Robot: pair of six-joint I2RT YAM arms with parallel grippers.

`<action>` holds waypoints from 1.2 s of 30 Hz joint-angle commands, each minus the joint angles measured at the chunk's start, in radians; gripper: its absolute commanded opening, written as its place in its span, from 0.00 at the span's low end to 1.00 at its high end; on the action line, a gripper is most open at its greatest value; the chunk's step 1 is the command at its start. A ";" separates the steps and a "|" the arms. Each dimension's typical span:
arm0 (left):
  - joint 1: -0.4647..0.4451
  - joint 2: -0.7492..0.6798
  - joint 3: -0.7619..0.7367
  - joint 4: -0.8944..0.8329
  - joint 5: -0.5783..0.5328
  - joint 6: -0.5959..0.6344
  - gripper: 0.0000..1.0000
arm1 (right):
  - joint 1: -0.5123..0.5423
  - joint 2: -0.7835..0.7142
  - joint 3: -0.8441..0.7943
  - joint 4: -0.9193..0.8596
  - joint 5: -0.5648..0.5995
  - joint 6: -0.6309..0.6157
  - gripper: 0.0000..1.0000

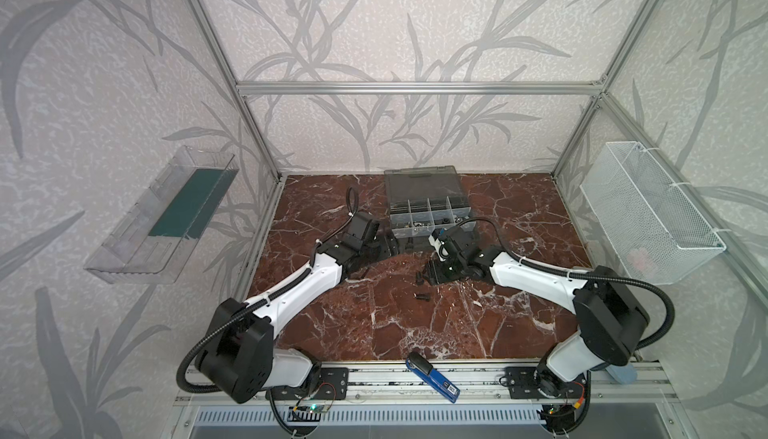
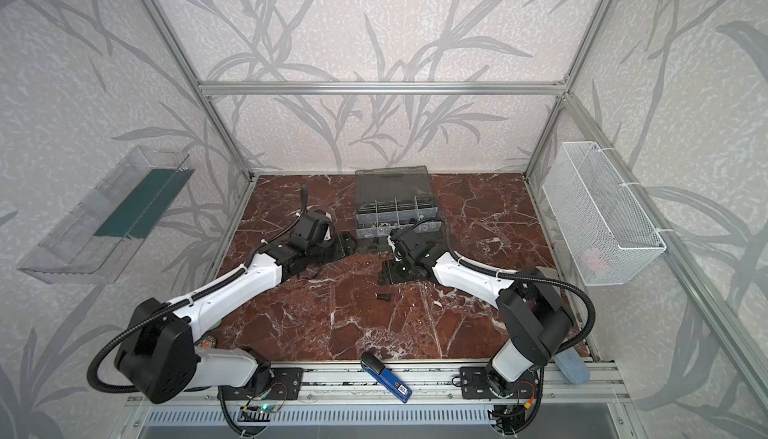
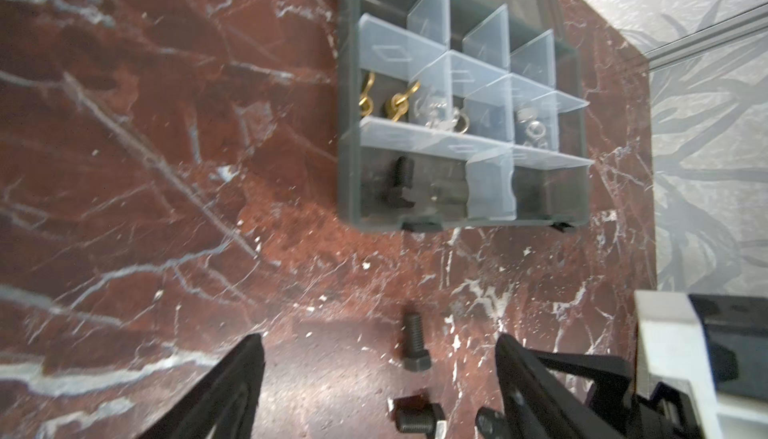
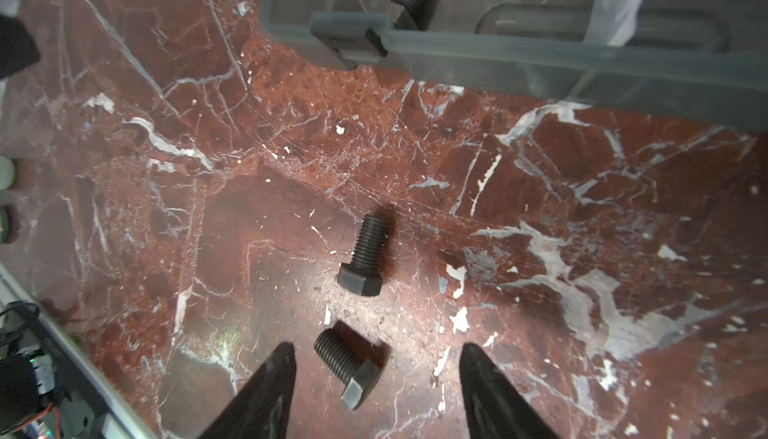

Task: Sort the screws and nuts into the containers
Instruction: 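Grasp a loose black hex bolt with the right gripper while the left draws back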

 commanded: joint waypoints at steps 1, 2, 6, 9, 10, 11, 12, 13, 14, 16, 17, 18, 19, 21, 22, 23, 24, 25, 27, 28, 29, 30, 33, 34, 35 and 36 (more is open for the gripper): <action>0.013 -0.097 -0.064 0.051 -0.021 0.000 0.89 | 0.032 0.055 0.055 -0.041 0.057 0.045 0.66; 0.015 -0.124 -0.081 0.044 -0.032 0.002 0.91 | 0.041 0.073 0.073 -0.048 0.061 0.047 0.66; 0.038 -0.186 -0.122 -0.002 -0.039 0.025 0.95 | 0.076 0.142 0.135 -0.090 0.091 0.062 0.66; 0.064 -0.199 -0.132 -0.032 -0.015 0.052 0.96 | 0.092 0.171 0.158 -0.098 0.107 0.094 0.66; 0.072 -0.198 -0.135 -0.041 -0.008 0.057 0.96 | 0.096 0.180 0.163 -0.101 0.112 0.104 0.66; 0.078 -0.198 -0.136 -0.048 -0.005 0.057 0.96 | 0.099 0.186 0.167 -0.102 0.116 0.112 0.66; 0.082 -0.197 -0.140 -0.046 0.002 0.058 0.96 | 0.101 0.191 0.170 -0.107 0.120 0.117 0.66; 0.085 -0.195 -0.146 -0.038 0.010 0.060 0.97 | 0.101 0.195 0.173 -0.109 0.125 0.120 0.66; 0.087 -0.194 -0.149 -0.032 0.016 0.060 0.96 | 0.102 0.201 0.176 -0.113 0.128 0.122 0.65; 0.089 -0.193 -0.158 -0.014 0.028 0.059 0.97 | 0.102 0.212 0.187 -0.125 0.127 0.120 0.64; 0.092 -0.192 -0.160 -0.009 0.029 0.059 0.97 | 0.101 0.220 0.190 -0.130 0.126 0.118 0.64; 0.092 -0.192 -0.163 -0.007 0.029 0.056 0.97 | 0.103 0.225 0.192 -0.129 0.126 0.117 0.63; 0.093 -0.191 -0.166 -0.002 0.030 0.056 0.97 | 0.104 0.230 0.193 -0.127 0.126 0.118 0.62; 0.096 -0.194 -0.172 0.008 0.030 0.053 0.96 | 0.105 0.241 0.197 -0.126 0.123 0.118 0.61; 0.097 -0.194 -0.177 0.013 0.030 0.052 0.97 | 0.106 0.248 0.201 -0.126 0.123 0.116 0.60; 0.097 -0.194 -0.179 0.018 0.031 0.051 0.96 | 0.105 0.253 0.203 -0.127 0.124 0.116 0.59; 0.097 -0.192 -0.180 0.018 0.030 0.050 0.97 | 0.105 0.259 0.205 -0.127 0.126 0.116 0.58; 0.099 -0.192 -0.180 0.017 0.029 0.047 0.96 | 0.105 0.263 0.206 -0.126 0.127 0.116 0.57; 0.100 -0.188 -0.182 0.018 0.029 0.043 0.97 | 0.105 0.271 0.211 -0.122 0.130 0.116 0.57; 0.101 -0.187 -0.182 0.019 0.031 0.042 0.97 | 0.105 0.276 0.214 -0.121 0.130 0.115 0.56; 0.103 -0.185 -0.182 0.019 0.031 0.042 0.97 | 0.105 0.280 0.218 -0.122 0.130 0.115 0.55; 0.104 -0.184 -0.182 0.019 0.031 0.040 0.97 | 0.105 0.283 0.220 -0.122 0.129 0.115 0.54; 0.109 -0.180 -0.183 0.026 0.034 0.036 0.97 | 0.107 0.297 0.229 -0.127 0.130 0.115 0.50; 0.109 -0.176 -0.183 0.026 0.035 0.036 0.97 | 0.107 0.300 0.233 -0.131 0.131 0.113 0.48; 0.110 -0.175 -0.183 0.027 0.035 0.034 0.97 | 0.108 0.305 0.237 -0.134 0.132 0.112 0.47; 0.111 -0.173 -0.183 0.029 0.035 0.032 0.97 | 0.108 0.307 0.241 -0.142 0.134 0.112 0.47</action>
